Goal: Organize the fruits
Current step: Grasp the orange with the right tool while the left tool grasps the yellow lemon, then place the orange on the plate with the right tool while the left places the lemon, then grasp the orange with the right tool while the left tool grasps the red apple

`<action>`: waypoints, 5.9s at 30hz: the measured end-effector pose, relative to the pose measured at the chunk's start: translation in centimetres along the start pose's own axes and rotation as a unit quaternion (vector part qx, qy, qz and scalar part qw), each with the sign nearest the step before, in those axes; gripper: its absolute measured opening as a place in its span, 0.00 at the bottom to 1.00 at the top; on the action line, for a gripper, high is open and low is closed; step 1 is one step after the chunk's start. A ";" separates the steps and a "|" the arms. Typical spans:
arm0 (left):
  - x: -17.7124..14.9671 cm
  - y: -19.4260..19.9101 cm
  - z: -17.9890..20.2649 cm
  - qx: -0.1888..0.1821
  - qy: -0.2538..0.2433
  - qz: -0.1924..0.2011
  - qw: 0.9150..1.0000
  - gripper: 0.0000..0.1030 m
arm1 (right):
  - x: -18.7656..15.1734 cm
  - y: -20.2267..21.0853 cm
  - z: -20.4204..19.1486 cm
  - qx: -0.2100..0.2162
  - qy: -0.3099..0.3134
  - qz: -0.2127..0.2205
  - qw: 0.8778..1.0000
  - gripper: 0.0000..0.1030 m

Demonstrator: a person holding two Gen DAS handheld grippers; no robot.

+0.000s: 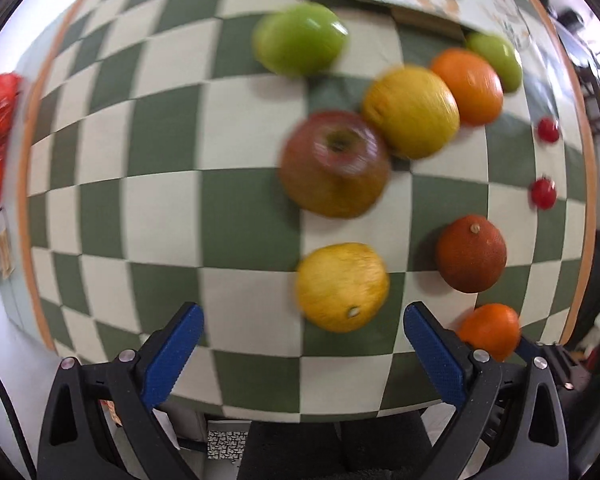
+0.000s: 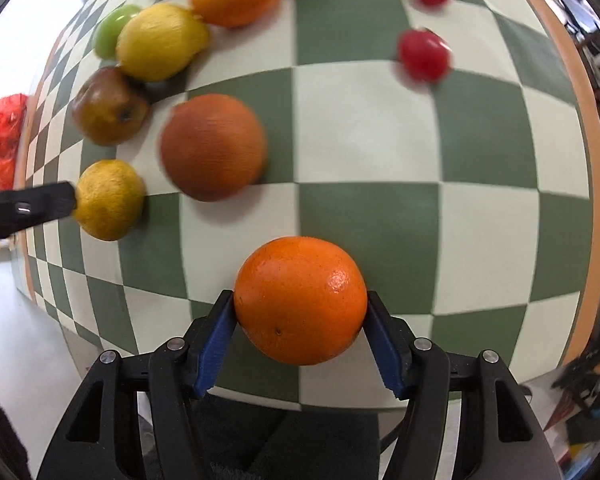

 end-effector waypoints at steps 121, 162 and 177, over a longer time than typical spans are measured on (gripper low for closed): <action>10.4 20.3 5.2 0.003 -0.041 0.279 0.959 0.89 | 18.0 28.9 9.0 -0.080 -0.037 0.254 0.963 0.95; 6.2 1.2 -0.6 0.029 -0.013 0.036 0.999 0.99 | 15.8 4.7 6.6 0.069 -0.079 -0.025 0.994 0.66; 5.2 -2.2 2.3 0.056 -0.104 0.017 0.993 0.64 | 12.5 2.8 6.9 0.052 -0.048 -0.041 0.997 0.67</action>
Point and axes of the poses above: each gripper's, at about its wrist camera, not at the fingertips, and y roughly against the way its jaws point, z to its right, x to its top, the point moved 5 cm from there along -y, roughly the way its jaws point, and after that the axes turned 15 degrees about -x, right-handed, at the moved point
